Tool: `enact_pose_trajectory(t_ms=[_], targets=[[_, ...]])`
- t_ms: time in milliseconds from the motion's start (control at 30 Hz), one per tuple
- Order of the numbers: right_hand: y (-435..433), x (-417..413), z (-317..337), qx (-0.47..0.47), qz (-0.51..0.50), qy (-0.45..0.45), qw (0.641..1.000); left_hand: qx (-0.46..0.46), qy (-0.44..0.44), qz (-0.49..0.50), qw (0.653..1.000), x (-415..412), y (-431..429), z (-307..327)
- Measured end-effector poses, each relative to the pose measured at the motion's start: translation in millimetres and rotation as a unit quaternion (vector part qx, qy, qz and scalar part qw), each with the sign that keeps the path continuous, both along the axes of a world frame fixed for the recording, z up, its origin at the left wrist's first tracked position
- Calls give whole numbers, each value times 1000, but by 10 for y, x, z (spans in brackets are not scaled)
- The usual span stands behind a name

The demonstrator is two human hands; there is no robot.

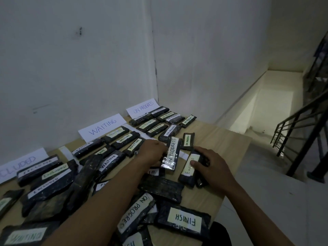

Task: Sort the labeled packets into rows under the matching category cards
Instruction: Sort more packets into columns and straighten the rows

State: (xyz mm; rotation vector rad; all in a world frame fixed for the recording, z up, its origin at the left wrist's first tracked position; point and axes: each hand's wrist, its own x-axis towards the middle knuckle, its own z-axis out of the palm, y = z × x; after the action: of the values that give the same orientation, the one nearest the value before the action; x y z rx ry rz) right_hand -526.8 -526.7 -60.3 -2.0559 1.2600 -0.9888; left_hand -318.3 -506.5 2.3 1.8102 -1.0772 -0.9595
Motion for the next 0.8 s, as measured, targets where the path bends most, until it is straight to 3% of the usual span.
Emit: enact_pose_trajectory(t_ms=[67, 133, 333, 433, 633, 800], targets=[[1, 18, 30, 2, 22, -1, 1000, -23, 114, 24, 993, 86, 53, 23], [-10, 56, 65, 17, 52, -2, 999, -42, 166, 30, 985, 156, 113, 35], [-17, 224, 154, 38, 90, 4, 995, -82, 223, 4, 971, 219, 330, 65], [8, 288, 243, 31, 73, -64, 995, -92, 203, -14, 975, 224, 389, 69], [24, 415, 457, 129, 133, -219, 958, -115, 136, -91, 980, 75, 374, 86], [-220, 181, 549, 116, 20, -274, 955, -138, -47, -119, 982, -28, 231, -52]])
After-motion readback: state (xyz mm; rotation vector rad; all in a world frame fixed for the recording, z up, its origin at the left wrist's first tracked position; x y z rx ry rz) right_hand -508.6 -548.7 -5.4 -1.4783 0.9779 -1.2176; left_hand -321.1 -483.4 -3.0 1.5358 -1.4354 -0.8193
